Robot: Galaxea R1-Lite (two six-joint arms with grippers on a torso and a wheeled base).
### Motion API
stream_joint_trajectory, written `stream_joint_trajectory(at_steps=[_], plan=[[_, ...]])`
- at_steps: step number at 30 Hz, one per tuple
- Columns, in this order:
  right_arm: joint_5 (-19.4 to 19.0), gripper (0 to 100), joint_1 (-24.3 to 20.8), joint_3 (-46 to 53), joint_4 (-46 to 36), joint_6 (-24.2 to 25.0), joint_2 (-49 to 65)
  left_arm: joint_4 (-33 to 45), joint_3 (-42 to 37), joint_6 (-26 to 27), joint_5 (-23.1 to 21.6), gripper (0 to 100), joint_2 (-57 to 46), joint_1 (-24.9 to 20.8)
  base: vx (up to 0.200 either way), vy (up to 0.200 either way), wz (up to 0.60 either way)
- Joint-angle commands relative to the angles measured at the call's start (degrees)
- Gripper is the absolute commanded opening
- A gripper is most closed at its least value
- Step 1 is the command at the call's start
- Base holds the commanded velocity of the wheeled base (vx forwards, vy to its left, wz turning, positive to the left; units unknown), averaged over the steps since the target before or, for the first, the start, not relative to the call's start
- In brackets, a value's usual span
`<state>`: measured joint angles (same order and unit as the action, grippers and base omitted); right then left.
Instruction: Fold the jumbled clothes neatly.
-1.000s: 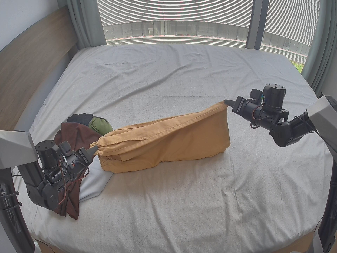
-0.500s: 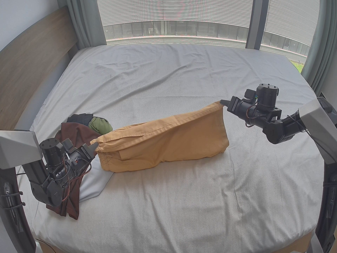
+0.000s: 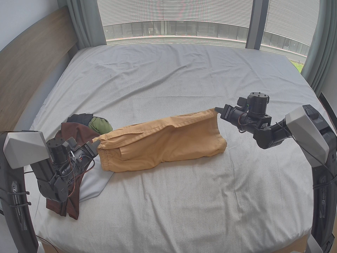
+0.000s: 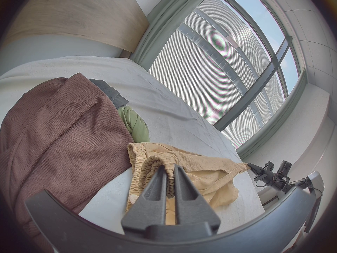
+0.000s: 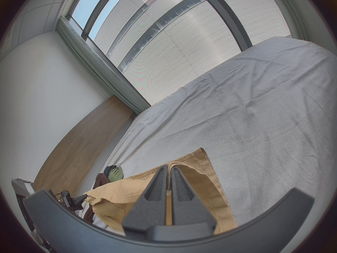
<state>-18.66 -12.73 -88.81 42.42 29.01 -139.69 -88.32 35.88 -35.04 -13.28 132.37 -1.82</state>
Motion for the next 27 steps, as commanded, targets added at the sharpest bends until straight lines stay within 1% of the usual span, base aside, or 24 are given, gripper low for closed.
stream_joint_trajectory(at_steps=[1,14,15,16,19,23,27], plan=[[0.03,0,-0.11,-1.54,0.12,-0.01,-1.99,-0.01,1.74,-0.03,0.00,0,1.93,0.15,0.000,0.000,0.00],[0.03,0,-0.02,-3.56,0.38,-0.01,-3.48,0.43,3.85,-0.12,0.27,0,3.34,-0.12,0.000,0.000,0.00],[0.03,0,-0.02,-3.56,0.38,-0.01,-3.48,0.43,3.85,-0.12,0.27,100,3.34,-0.12,0.000,0.000,0.00],[0.03,100,-0.02,-4.36,0.73,-0.01,-3.75,0.52,4.11,-0.12,0.27,100,3.60,-0.03,0.000,0.000,0.00],[0.21,100,0.07,-5.32,3.19,-0.10,-4.80,0.43,4.99,-0.12,0.27,100,3.78,0.15,0.000,0.000,0.00],[1.96,100,0.07,-4.88,3.72,-0.01,-4.10,0.61,6.13,-1.97,1.41,100,3.34,0.32,0.000,0.000,0.00],[1.96,100,0.16,-0.22,4.07,0.08,-0.23,0.17,5.26,-2.14,3.08,100,1.76,0.15,0.000,0.000,0.00]])
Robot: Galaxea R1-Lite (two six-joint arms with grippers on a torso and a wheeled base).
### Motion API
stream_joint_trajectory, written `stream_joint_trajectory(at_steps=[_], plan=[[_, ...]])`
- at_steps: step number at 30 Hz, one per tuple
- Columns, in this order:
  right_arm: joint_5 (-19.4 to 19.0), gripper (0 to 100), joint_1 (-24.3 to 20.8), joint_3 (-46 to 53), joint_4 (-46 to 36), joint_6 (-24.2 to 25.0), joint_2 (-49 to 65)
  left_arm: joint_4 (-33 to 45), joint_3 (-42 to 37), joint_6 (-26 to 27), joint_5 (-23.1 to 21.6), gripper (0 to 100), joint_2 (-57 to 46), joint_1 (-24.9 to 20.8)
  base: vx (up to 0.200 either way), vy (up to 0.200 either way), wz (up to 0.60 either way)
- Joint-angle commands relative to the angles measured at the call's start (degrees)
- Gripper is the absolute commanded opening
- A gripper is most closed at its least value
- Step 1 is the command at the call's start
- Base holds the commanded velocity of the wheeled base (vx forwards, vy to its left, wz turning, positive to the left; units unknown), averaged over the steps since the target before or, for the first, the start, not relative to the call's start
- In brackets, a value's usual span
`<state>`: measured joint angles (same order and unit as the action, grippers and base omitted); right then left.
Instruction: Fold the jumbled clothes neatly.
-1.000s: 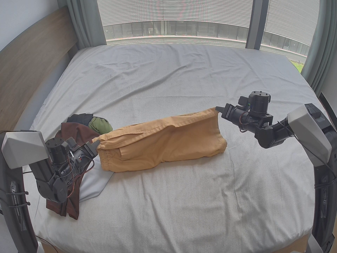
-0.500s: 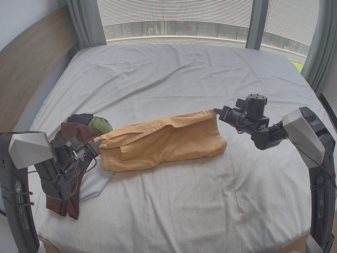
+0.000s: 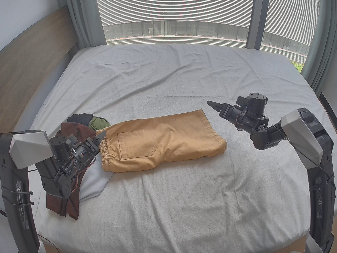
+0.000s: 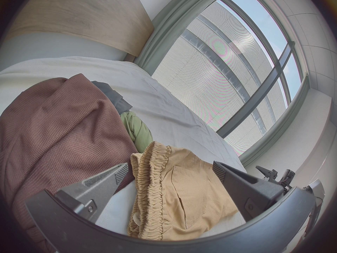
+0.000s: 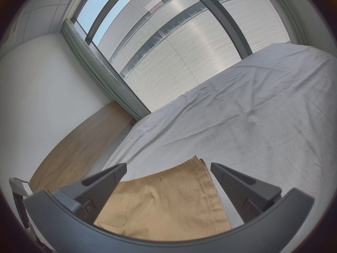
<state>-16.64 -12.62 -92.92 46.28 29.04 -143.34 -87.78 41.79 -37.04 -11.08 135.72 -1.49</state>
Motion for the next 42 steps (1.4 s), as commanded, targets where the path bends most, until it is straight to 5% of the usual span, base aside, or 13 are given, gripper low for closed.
stream_joint_trajectory(at_steps=[1,20,42], plan=[[-0.15,100,0.05,5.82,0.39,0.05,4.73,-0.46,-1.71,-0.23,0.80,100,-2.65,-0.27,0.000,0.000,0.00],[-0.23,100,-3.20,38.25,8.13,0.84,16.51,-0.55,-18.59,3.46,-6.85,100,-15.84,-1.50,0.000,0.000,0.00],[1.61,100,-4.08,38.78,15.42,4.45,4.29,-0.63,-19.82,4.34,-6.85,100,-15.75,-4.58,0.000,0.000,0.00]])
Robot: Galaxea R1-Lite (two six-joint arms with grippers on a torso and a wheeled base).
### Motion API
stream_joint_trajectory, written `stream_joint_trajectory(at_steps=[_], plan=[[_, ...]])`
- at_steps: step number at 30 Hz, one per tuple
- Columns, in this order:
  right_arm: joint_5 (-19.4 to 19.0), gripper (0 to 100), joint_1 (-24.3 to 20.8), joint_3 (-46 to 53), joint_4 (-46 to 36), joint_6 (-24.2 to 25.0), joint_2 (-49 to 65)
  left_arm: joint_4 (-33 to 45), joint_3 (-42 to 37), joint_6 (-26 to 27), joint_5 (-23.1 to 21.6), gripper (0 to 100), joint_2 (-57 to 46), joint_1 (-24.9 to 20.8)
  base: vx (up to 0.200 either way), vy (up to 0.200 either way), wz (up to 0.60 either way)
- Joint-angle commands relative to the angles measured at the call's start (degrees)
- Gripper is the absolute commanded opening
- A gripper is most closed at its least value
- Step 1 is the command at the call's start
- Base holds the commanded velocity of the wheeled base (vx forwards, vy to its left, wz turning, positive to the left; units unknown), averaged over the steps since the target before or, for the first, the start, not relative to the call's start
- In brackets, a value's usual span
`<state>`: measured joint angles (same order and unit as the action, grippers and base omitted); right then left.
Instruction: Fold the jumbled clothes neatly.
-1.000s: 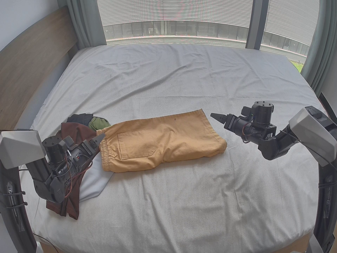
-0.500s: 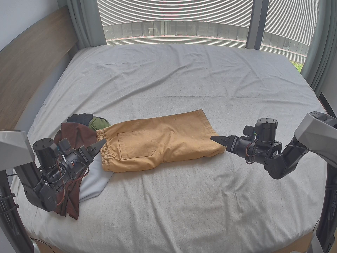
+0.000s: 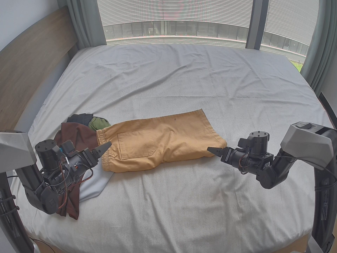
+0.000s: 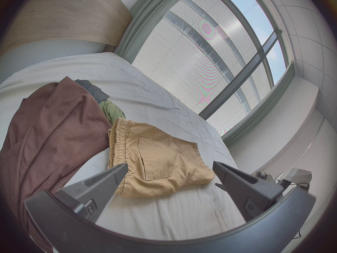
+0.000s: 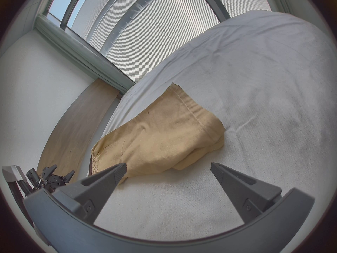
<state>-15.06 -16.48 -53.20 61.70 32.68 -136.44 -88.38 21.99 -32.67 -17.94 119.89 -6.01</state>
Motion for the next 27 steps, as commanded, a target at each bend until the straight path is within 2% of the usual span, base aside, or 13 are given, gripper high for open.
stream_joint_trajectory(at_steps=[1,10,15,27], plan=[[0.03,100,-0.22,-1.29,0.00,1.07,-3.13,-0.04,-0.02,-0.02,0.10,100,0.08,-0.05,0.000,0.000,0.00],[0.29,100,-0.48,-7.62,-0.70,1.51,-8.41,-0.04,0.07,-0.02,0.01,100,0.34,-0.05,0.000,0.000,0.00],[0.82,100,-0.57,-11.75,-0.70,3.79,-11.39,-0.04,0.07,-0.02,0.01,100,0.34,-0.05,0.000,0.000,0.00],[1.52,100,-1.27,-21.51,-0.79,3.88,-15.61,-0.04,0.33,-0.02,0.01,100,1.75,0.21,0.000,0.000,0.00]])
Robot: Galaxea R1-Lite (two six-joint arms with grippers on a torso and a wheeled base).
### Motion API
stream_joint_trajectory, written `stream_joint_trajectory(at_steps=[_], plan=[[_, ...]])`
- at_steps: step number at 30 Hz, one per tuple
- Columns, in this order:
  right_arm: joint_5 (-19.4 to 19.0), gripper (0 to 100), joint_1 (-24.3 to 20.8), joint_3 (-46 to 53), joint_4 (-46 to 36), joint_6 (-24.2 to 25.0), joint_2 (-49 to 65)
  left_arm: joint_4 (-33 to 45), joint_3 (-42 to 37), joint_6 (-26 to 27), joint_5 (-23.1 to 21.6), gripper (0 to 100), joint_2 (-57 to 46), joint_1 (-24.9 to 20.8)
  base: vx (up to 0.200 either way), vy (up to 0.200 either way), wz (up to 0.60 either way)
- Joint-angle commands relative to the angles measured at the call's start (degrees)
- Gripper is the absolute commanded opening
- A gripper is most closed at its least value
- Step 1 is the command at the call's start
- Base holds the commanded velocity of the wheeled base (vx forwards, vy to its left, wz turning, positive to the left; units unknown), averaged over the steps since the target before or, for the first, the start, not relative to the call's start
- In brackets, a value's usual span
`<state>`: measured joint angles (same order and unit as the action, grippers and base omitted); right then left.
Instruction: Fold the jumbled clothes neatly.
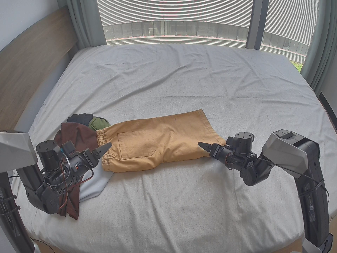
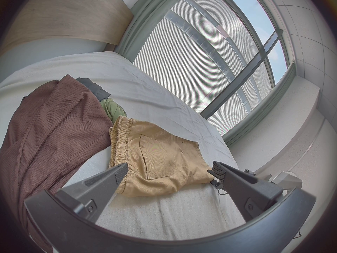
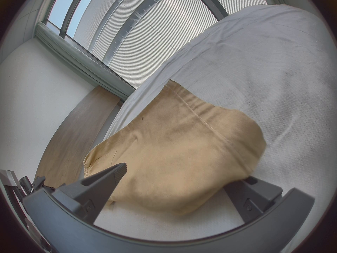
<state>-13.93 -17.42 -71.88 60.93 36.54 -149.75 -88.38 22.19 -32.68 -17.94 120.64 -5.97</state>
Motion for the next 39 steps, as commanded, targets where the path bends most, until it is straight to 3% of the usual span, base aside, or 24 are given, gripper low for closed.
stream_joint_trajectory(at_steps=[1,12,13,25,39], plan=[[0.66,100,-0.33,-3.71,-0.11,0.03,-2.48,-0.04,0.23,-0.01,0.01,100,1.00,0.17,0.000,0.000,0.00],[1.72,100,-0.33,-4.94,-0.11,0.03,-3.27,-0.04,0.40,-0.10,0.01,100,1.00,0.44,0.000,0.000,0.00],[2.24,0,-0.33,-5.03,-0.11,-0.06,-3.27,-0.04,0.40,-0.10,0.01,100,1.00,0.44,0.000,0.000,0.00],[3.21,0,-0.86,-3.97,0.07,-0.15,-3.00,-0.04,0.49,-0.10,-0.07,100,1.09,0.61,0.000,0.000,0.00],[3.30,0,-1.21,13.25,-1.87,-7.44,7.81,0.05,0.66,-0.19,-0.16,100,1.62,1.40,0.000,0.000,0.00]])
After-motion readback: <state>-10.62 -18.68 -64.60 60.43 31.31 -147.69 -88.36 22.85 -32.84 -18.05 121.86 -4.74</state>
